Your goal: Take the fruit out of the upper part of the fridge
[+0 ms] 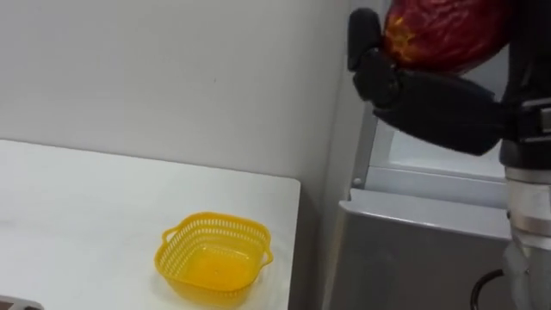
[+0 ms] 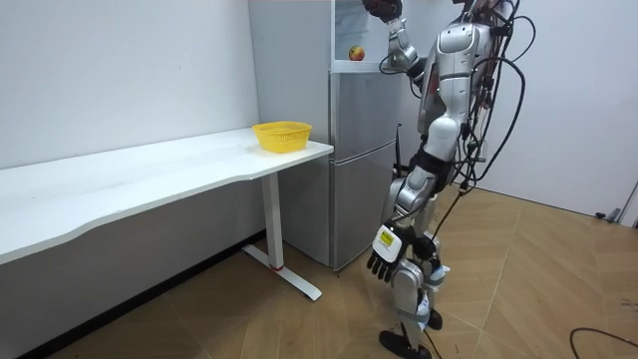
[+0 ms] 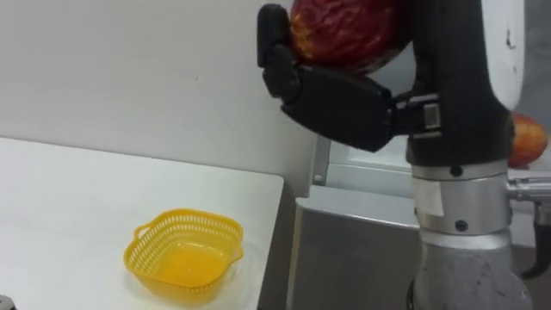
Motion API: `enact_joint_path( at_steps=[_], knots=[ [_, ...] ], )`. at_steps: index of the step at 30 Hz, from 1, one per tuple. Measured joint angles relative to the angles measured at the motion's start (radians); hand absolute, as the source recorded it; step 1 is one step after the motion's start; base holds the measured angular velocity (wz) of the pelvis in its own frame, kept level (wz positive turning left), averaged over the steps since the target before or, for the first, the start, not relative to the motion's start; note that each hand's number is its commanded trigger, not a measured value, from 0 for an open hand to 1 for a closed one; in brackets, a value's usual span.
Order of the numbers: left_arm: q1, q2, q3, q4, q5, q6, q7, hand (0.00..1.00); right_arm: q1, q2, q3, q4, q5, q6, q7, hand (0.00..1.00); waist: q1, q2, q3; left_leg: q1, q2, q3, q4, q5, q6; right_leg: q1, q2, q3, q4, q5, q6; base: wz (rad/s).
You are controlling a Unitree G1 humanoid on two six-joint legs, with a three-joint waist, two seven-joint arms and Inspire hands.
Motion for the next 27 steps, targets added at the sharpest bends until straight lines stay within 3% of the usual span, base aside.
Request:
enact_joint_path(
  at_steps=[4,10,14,16,20,27],
  knots=[
    [-0.008,0.001,-0.005,0.006,0.001,-0.005,-0.018,0.0,-0.002,-0.001,0.035,0.013,-0.047,-0.005,0.047,1.0,0.026,-0.014,0.0118,-0.002,-0.002,-0.006,0.003,0.0,0.0,0.007,-0.001,-0.005,-0.002,-0.001,0.001,0.04],
    [-0.007,0.003,-0.007,0.004,0.0,-0.004,-0.039,0.0,-0.005,-0.002,0.048,0.059,-0.082,-0.002,0.077,1.0,0.049,-0.024,0.0129,-0.028,-0.006,-0.041,0.01,0.0,0.0,-0.005,-0.002,-0.031,-0.011,-0.001,0.002,0.15],
    [-0.007,0.005,-0.006,0.012,0.0,-0.005,-0.041,0.0,-0.005,-0.017,0.092,0.137,-0.128,-0.004,0.094,1.0,0.07,-0.039,0.0194,-0.029,-0.006,-0.058,0.007,0.001,-0.001,0.0,-0.003,-0.056,-0.013,-0.004,-0.001,0.12],
    [-0.008,0.006,-0.005,0.016,0.0,-0.005,-0.041,0.0,-0.005,-0.042,0.121,0.191,-0.134,0.005,0.106,1.0,0.082,-0.052,0.0152,-0.029,-0.005,-0.063,0.004,0.001,-0.001,0.0,-0.002,-0.058,-0.013,-0.004,-0.001,0.04],
    [-0.01,0.029,-0.004,0.014,-0.004,-0.005,-0.055,0.0,-0.005,-0.068,0.167,0.288,-0.16,0.041,0.144,1.0,0.105,-0.091,0.0201,-0.031,-0.007,-0.09,0.004,0.001,-0.002,0.011,-0.003,-0.082,-0.014,-0.004,-0.001,0.14],
    [-0.009,0.051,0.01,0.012,0.002,0.006,-0.057,0.0,-0.051,-0.085,0.199,0.439,-0.161,0.06,0.154,1.0,0.134,-0.115,0.0194,-0.03,-0.022,-0.126,0.005,0.003,0.002,0.028,-0.015,-0.116,-0.012,-0.01,0.009,0.18]
  ],
)
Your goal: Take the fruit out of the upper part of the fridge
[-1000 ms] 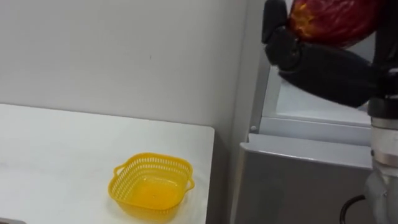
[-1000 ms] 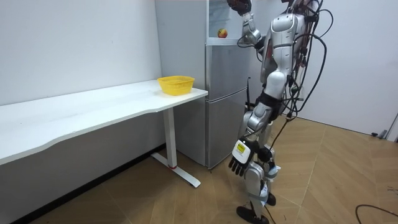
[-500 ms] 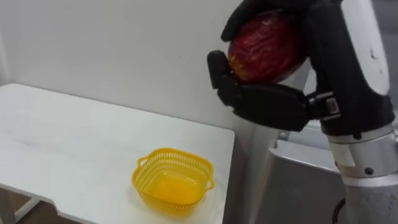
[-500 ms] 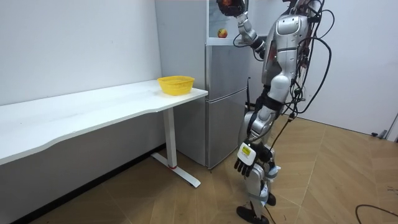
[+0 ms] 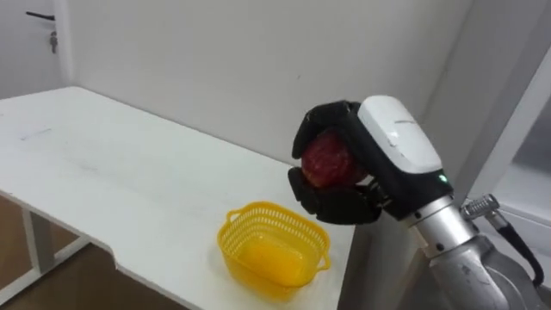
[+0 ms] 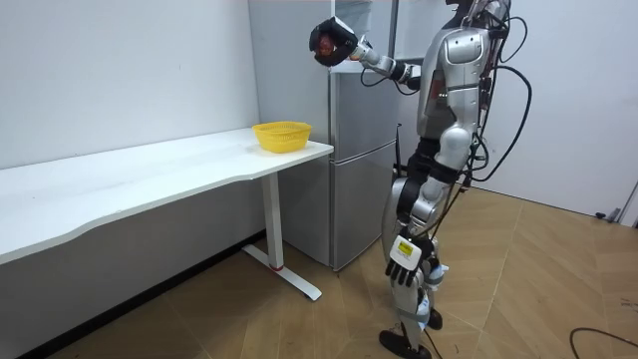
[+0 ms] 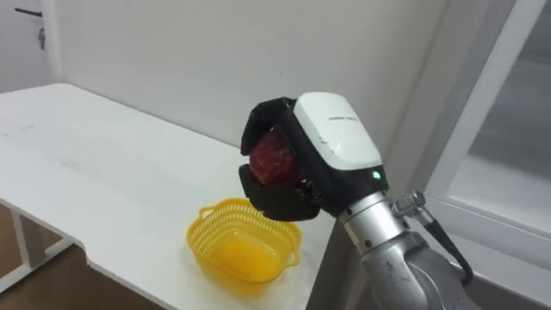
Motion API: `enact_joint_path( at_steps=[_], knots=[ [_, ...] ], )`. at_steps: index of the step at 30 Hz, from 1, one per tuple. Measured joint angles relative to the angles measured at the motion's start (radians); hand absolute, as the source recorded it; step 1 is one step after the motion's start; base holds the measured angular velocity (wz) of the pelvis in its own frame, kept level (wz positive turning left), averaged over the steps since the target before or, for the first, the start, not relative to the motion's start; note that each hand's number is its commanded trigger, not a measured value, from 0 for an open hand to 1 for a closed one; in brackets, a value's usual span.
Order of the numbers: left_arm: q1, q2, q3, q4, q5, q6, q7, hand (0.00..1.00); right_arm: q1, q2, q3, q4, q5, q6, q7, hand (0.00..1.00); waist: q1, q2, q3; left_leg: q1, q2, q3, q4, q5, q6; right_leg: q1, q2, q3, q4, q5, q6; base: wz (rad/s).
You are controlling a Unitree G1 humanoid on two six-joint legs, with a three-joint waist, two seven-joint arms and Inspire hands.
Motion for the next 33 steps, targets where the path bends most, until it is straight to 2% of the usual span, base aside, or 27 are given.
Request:
enact_joint_path(
  at_steps=[2,4,7,8,10,12,16,19,23,27,30,33],
  knots=[
    [0.0,0.005,0.001,0.0,0.0,0.013,0.001,0.0,-0.03,-0.005,0.035,0.09,-0.011,0.022,0.001,1.0,0.004,-0.015,-0.0032,-0.004,-0.004,-0.014,0.002,0.001,0.002,0.0,-0.003,-0.007,0.001,-0.001,0.001,0.12],
    [0.002,0.01,0.003,0.0,0.0,0.014,-0.002,0.0,-0.036,-0.019,0.053,0.157,-0.007,0.027,0.002,1.0,0.015,-0.026,-0.0047,-0.015,-0.007,-0.021,0.01,0.001,0.002,-0.001,-0.004,-0.013,0.001,-0.001,0.001,0.12],
    [0.003,0.028,0.004,-0.009,-0.001,0.014,-0.006,0.0,-0.036,-0.037,0.071,0.205,0.007,0.052,0.027,1.0,0.031,-0.043,0.0035,-0.036,-0.01,-0.03,0.023,0.001,0.002,-0.009,-0.006,-0.022,0.002,-0.001,0.002,0.1],
    [0.005,0.033,0.005,-0.017,-0.001,0.014,-0.012,0.0,-0.036,-0.038,0.077,0.206,0.007,0.061,0.036,1.0,0.034,-0.047,0.0014,-0.051,-0.012,-0.034,0.025,0.001,0.002,-0.02,-0.006,-0.022,0.004,-0.001,0.002,0.13],
    [0.006,0.041,0.007,-0.019,-0.001,0.014,-0.024,0.0,-0.036,-0.04,0.088,0.206,0.007,0.065,0.049,1.0,0.044,-0.05,0.002,-0.058,-0.012,-0.035,0.034,0.001,0.002,-0.026,-0.007,-0.022,0.01,-0.001,0.002,0.05],
    [0.007,0.048,0.006,-0.029,0.001,0.015,-0.029,0.0,-0.037,-0.058,0.111,0.215,0.013,0.065,0.057,1.0,0.058,-0.057,0.0012,-0.067,-0.013,-0.038,0.038,0.001,0.002,-0.031,-0.008,-0.024,0.016,-0.001,0.002,0.06],
    [-0.004,0.069,0.005,-0.038,0.002,0.028,-0.056,0.0,-0.064,-0.063,0.173,0.32,0.012,0.07,0.067,1.0,0.088,-0.077,0.0069,-0.081,-0.015,-0.052,0.049,0.0,0.002,-0.034,-0.007,-0.029,0.017,-0.001,0.001,0.09],
    [-0.011,0.08,0.003,-0.037,0.002,0.04,-0.059,0.0,-0.065,-0.063,0.189,0.361,0.012,0.087,0.07,1.0,0.112,-0.081,0.0093,-0.097,-0.016,-0.061,0.068,-0.006,0.003,-0.04,-0.006,-0.037,0.018,-0.001,0.002,0.12],
    [-0.008,0.094,0.003,-0.038,0.001,0.052,-0.059,0.0,-0.069,-0.063,0.19,0.404,0.011,0.09,0.07,1.0,0.141,-0.086,0.0097,-0.116,-0.016,-0.064,0.075,-0.007,0.002,-0.052,-0.006,-0.049,0.021,-0.001,0.002,0.06],
    [-0.007,0.107,0.004,-0.039,0.002,0.052,-0.058,0.0,-0.069,-0.063,0.194,0.409,0.011,0.089,0.067,1.0,0.154,-0.092,0.0108,-0.126,-0.016,-0.065,0.072,-0.006,0.0,-0.064,-0.006,-0.05,0.021,-0.001,0.001,0.03],
    [-0.006,0.11,0.007,-0.049,0.002,0.052,-0.057,0.0,-0.069,-0.063,0.197,0.409,0.01,0.089,0.065,1.0,0.161,-0.102,0.0079,-0.135,-0.017,-0.066,0.072,-0.005,0.0,-0.07,-0.006,-0.051,0.016,-0.001,0.001,0.0],
    [0.001,0.11,0.007,-0.062,0.002,0.051,-0.057,0.0,-0.069,-0.063,0.197,0.42,0.01,0.088,0.059,1.0,0.164,-0.103,0.0103,-0.137,-0.017,-0.068,0.073,-0.005,0.0,-0.071,-0.006,-0.05,0.016,-0.001,0.001,0.0]
  ],
)
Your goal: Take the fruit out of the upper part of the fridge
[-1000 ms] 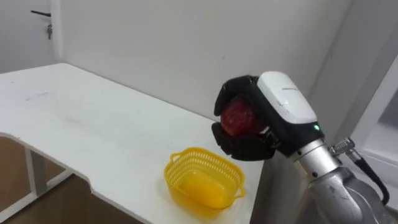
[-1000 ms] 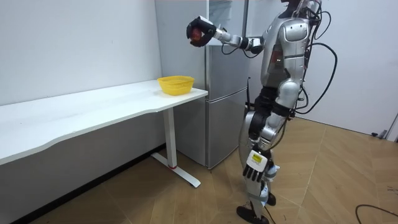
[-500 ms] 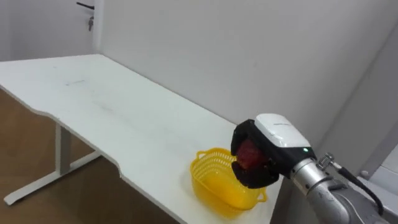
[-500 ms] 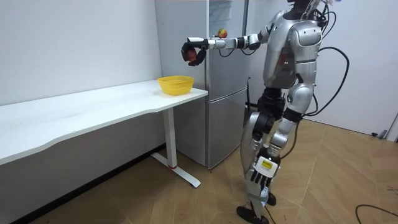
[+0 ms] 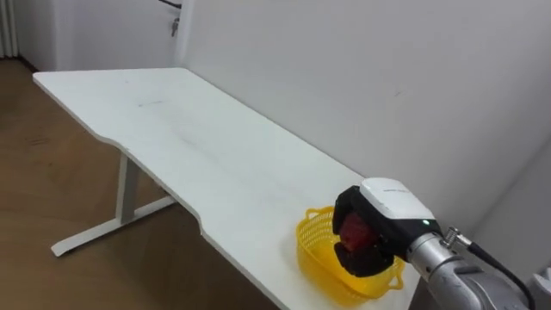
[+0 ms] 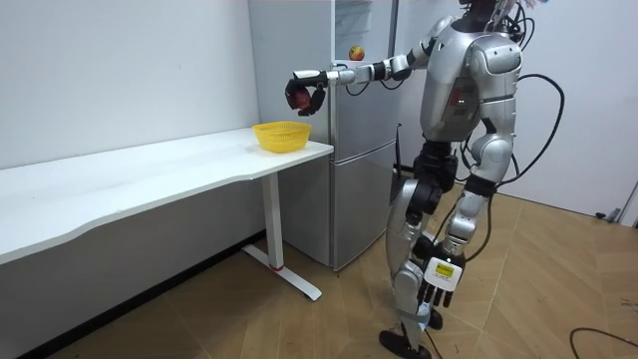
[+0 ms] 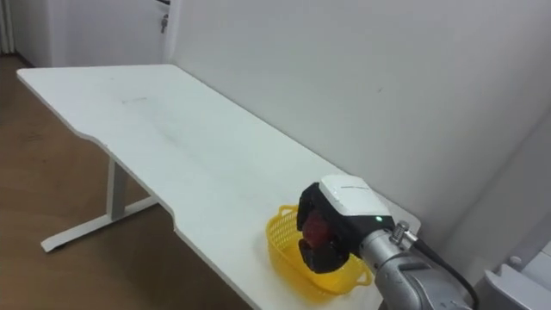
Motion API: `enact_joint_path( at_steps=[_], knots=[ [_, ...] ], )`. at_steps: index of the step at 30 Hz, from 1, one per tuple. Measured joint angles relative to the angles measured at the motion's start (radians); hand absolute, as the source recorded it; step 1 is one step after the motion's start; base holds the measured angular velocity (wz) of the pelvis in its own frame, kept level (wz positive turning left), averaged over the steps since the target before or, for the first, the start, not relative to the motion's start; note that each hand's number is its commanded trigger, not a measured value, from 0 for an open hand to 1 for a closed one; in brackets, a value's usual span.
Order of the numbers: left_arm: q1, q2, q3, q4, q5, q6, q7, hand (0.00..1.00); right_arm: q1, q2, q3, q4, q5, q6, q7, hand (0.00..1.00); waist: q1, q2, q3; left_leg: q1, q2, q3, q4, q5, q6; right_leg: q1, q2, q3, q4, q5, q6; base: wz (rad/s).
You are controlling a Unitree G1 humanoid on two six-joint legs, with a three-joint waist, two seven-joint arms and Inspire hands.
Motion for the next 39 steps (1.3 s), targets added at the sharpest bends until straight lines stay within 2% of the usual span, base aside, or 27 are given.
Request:
enact_joint_path(
  at_steps=[7,8,9,10,11,18,20,28,39],
  knots=[
    [0.002,0.0,0.0,-0.02,0.001,0.001,0.012,0.0,-0.003,0.0,0.0,0.033,0.001,0.012,-0.017,1.0,0.0,0.001,0.0022,-0.009,0.0,-0.001,-0.001,0.0,0.0,-0.008,0.0,0.001,0.001,0.0,0.0,0.0],
    [0.004,0.0,0.001,-0.025,0.0,0.001,0.017,0.0,-0.008,0.0,0.0,0.052,0.004,0.012,-0.017,0.62,0.001,0.001,0.0024,-0.01,0.0,-0.001,-0.001,0.0,0.0,-0.008,0.0,0.001,0.001,0.0,0.0,0.0],
    [0.003,0.0,0.001,-0.025,0.0,0.001,0.018,0.0,-0.014,0.0,0.0,0.065,0.009,0.011,-0.017,0.56,0.0,0.001,0.0028,-0.011,0.0,-0.001,-0.001,0.0,0.0,-0.009,0.0,0.0,0.001,0.0,0.0,0.0],
    [0.003,0.0,0.0,-0.025,-0.001,0.001,0.02,0.0,-0.031,0.0,0.007,0.099,0.036,0.013,-0.017,0.11,0.0,0.002,0.003,-0.013,0.0,-0.002,0.0,0.0,0.0,-0.01,0.0,0.0,0.001,0.0,0.0,0.0],
    [0.002,0.0,-0.001,-0.025,-0.001,0.002,0.022,0.0,-0.044,0.0,0.013,0.125,0.052,0.022,-0.017,0.0,0.0,0.001,0.0023,-0.018,0.001,-0.002,0.001,0.0,0.0,-0.015,0.0,0.001,0.002,0.0,0.0,0.0],
    [0.0,-0.001,-0.001,-0.025,-0.001,0.009,0.038,0.0,-0.062,-0.001,0.025,0.142,0.097,0.044,-0.017,0.0,0.0,-0.004,0.0021,-0.035,0.003,-0.001,0.001,0.001,-0.002,-0.037,0.0,0.002,0.01,0.0,0.0,0.0],
    [0.001,-0.002,-0.001,-0.025,-0.001,0.013,0.04,0.0,-0.068,-0.001,0.025,0.145,0.113,0.044,-0.017,0.0,-0.001,-0.001,0.0076,-0.035,0.003,-0.002,0.002,0.001,-0.001,-0.038,0.0,0.003,0.013,0.0,0.0,0.0],
    [0.006,-0.004,-0.016,-0.043,-0.002,0.02,0.045,0.0,-0.096,-0.008,0.026,0.175,0.117,0.046,-0.022,0.0,-0.01,0.007,0.0142,-0.041,0.003,-0.001,0.005,0.001,-0.001,-0.041,-0.001,-0.003,0.013,0.0,0.0,0.0],
    [0.01,-0.005,-0.044,-0.058,-0.002,0.041,0.059,0.0,-0.097,-0.008,0.026,0.175,0.118,0.054,-0.028,0.0,-0.024,0.015,0.0109,-0.043,0.003,0.002,0.013,0.001,-0.001,-0.04,-0.001,-0.004,0.014,0.0,0.0,0.0]
  ],
)
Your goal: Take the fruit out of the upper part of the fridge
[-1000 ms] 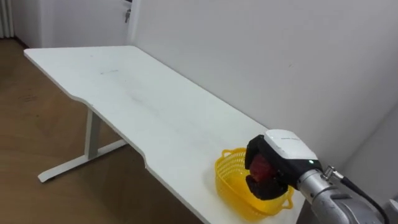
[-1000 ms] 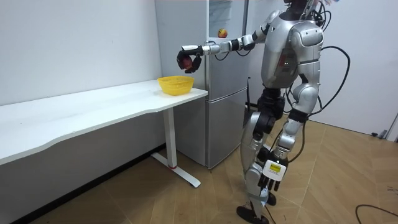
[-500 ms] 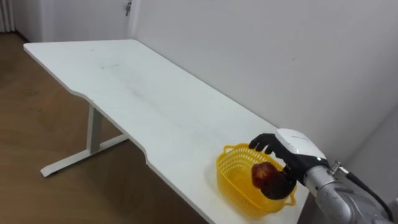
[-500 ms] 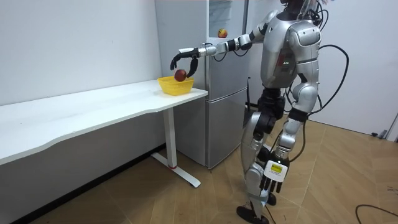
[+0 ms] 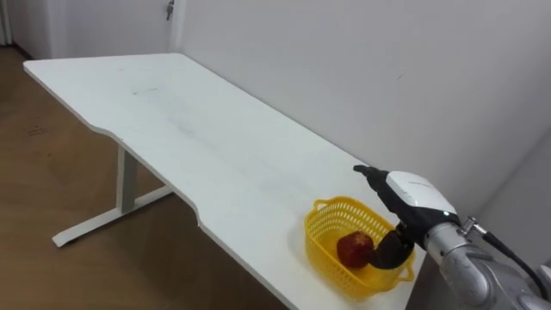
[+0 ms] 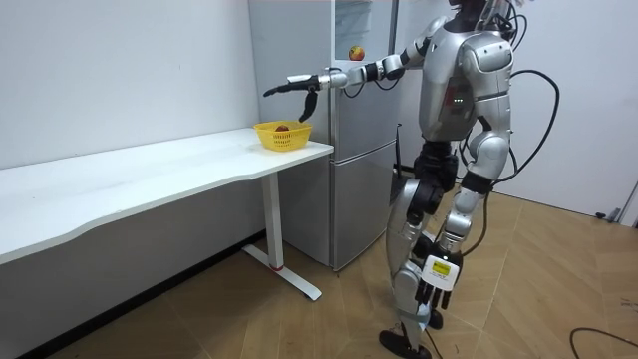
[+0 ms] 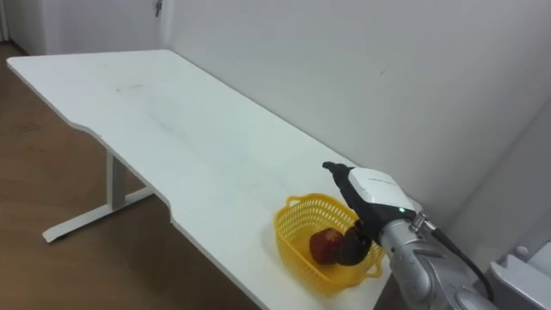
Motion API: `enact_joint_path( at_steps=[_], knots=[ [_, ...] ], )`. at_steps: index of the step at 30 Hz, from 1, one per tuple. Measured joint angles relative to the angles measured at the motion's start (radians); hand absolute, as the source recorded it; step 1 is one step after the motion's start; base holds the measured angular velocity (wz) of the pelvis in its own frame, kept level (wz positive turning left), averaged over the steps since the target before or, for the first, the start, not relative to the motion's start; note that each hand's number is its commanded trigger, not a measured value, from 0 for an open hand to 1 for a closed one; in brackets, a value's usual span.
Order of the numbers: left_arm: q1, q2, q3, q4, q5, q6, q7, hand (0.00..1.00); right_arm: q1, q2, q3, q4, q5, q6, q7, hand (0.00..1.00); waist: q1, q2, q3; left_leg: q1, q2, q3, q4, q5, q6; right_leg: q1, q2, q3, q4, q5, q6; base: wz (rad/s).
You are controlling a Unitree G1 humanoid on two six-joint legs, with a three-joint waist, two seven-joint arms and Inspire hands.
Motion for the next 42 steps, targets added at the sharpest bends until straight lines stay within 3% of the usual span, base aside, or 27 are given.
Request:
enact_joint_path(
  at_steps=[8,19,24,27,30,35,39,42],
  knots=[
    [0.004,0.0,0.001,0.002,0.0,0.001,0.018,0.0,0.0,0.0,0.0,0.0,0.005,0.001,0.0,0.0,-0.001,-0.004,-0.0082,0.012,0.0,0.003,0.001,0.0,0.0,0.008,0.0,0.002,0.0,0.0,0.0,0.0],
    [0.022,-0.002,0.003,0.001,0.002,0.001,0.023,0.0,0.0,-0.001,0.0,-0.012,0.053,0.001,-0.002,0.0,-0.003,-0.004,-0.0085,0.012,0.0,0.003,0.001,0.0,0.0,0.01,0.0,0.002,0.0,0.001,-0.002,0.0],
    [0.041,-0.014,0.028,-0.007,0.002,0.0,0.027,0.0,0.006,0.0,-0.016,-0.122,0.07,0.002,-0.01,0.0,-0.028,0.005,-0.0031,0.026,0.001,0.003,-0.001,0.0,0.0,0.022,0.001,0.006,-0.001,0.001,-0.002,0.0],
    [0.045,-0.031,0.042,-0.005,0.002,0.0,0.027,0.0,0.006,0.0,-0.037,-0.225,0.068,-0.017,-0.013,0.0,-0.044,0.028,-0.0046,0.042,0.001,0.011,-0.002,-0.001,0.002,0.034,0.002,0.017,-0.001,0.002,-0.002,-0.1],
    [0.052,-0.057,0.045,-0.007,0.003,-0.003,0.026,0.0,0.031,0.0,-0.077,-0.304,0.06,-0.037,-0.02,0.0,-0.058,0.063,-0.0185,0.069,-0.001,0.023,-0.014,-0.005,0.007,0.053,0.002,0.033,-0.002,0.003,0.001,-0.09],
    [0.081,-0.088,0.08,-0.012,0.002,-0.017,0.025,0.0,0.089,0.005,-0.166,-0.48,0.002,-0.069,-0.057,0.0,-0.099,0.11,-0.0188,0.113,0.004,0.057,-0.032,-0.005,0.009,0.074,-0.001,0.062,-0.002,0.003,0.002,-0.21],
    [0.087,-0.098,0.082,-0.01,0.002,-0.022,0.027,0.0,0.171,0.019,-0.218,-0.6,-0.014,-0.083,-0.09,0.0,-0.118,0.146,-0.0328,0.134,0.009,0.087,-0.048,-0.005,0.01,0.076,0.001,0.093,0.0,0.003,0.002,-0.24],
    [0.087,-0.109,0.082,-0.012,-0.001,-0.022,0.028,0.0,0.189,0.019,-0.244,-0.658,-0.031,-0.093,-0.11,0.0,-0.156,0.177,-0.0313,0.145,0.01,0.099,-0.051,-0.004,0.012,0.077,0.001,0.109,0.003,0.003,0.002,-0.14]
  ],
)
